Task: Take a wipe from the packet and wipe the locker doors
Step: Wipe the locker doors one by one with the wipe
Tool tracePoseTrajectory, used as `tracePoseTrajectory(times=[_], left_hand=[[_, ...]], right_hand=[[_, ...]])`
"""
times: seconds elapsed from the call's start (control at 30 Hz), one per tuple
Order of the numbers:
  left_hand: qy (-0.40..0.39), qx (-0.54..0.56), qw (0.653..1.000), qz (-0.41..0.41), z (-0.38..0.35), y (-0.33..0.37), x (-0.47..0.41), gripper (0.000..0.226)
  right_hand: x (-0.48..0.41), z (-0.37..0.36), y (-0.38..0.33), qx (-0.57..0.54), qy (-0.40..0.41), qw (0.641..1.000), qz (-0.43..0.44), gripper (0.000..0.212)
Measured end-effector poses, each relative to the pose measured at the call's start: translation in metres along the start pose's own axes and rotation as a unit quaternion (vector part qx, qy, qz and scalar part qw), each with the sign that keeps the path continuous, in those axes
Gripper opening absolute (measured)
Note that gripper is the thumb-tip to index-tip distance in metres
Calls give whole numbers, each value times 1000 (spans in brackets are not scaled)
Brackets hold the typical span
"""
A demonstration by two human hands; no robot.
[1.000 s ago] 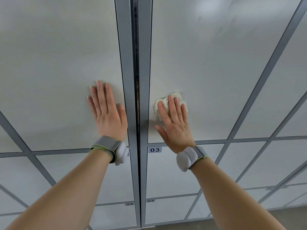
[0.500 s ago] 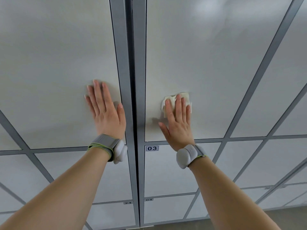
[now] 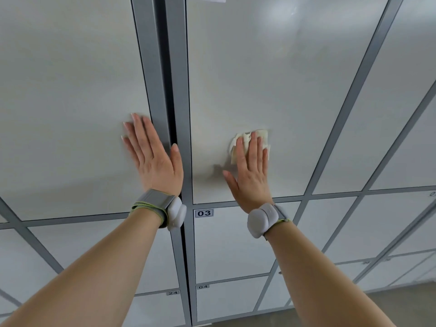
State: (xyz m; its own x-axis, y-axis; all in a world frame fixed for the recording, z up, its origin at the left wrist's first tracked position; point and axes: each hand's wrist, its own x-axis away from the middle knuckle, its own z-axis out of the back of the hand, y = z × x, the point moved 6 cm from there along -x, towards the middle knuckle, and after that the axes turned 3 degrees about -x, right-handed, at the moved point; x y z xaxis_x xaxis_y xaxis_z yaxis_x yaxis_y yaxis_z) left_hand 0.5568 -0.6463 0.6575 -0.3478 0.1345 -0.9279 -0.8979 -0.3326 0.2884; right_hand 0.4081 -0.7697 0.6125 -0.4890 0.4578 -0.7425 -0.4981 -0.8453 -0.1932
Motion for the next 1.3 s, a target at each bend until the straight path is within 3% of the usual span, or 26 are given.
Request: tracePoseTrajectory(times=[0.1, 0.3, 0.6, 0.83, 1.13, 1.3], left_hand=[[3, -12, 1000, -9, -2, -1, 1, 62], [-4, -23, 999, -22, -4, -3, 2, 62], [0, -29, 1000, -6, -6, -2, 2, 62], [2, -36, 999, -9, -7, -3, 3, 63], [11, -46, 999, -8, -9, -4, 2, 62], [9, -46, 999, -6, -9, -3, 2, 63]], right_hand=[[3, 3, 3, -11, -4, 1000, -3, 70], [-34, 36, 0, -70, 65, 995, -42, 72], [3, 8, 15, -13, 12, 999, -31, 71], [-32, 45, 18, -73, 71, 993, -64, 75], [1, 19, 38, -5, 24, 996, -84, 78], [-21, 44, 31, -63, 68, 991, -96, 77]])
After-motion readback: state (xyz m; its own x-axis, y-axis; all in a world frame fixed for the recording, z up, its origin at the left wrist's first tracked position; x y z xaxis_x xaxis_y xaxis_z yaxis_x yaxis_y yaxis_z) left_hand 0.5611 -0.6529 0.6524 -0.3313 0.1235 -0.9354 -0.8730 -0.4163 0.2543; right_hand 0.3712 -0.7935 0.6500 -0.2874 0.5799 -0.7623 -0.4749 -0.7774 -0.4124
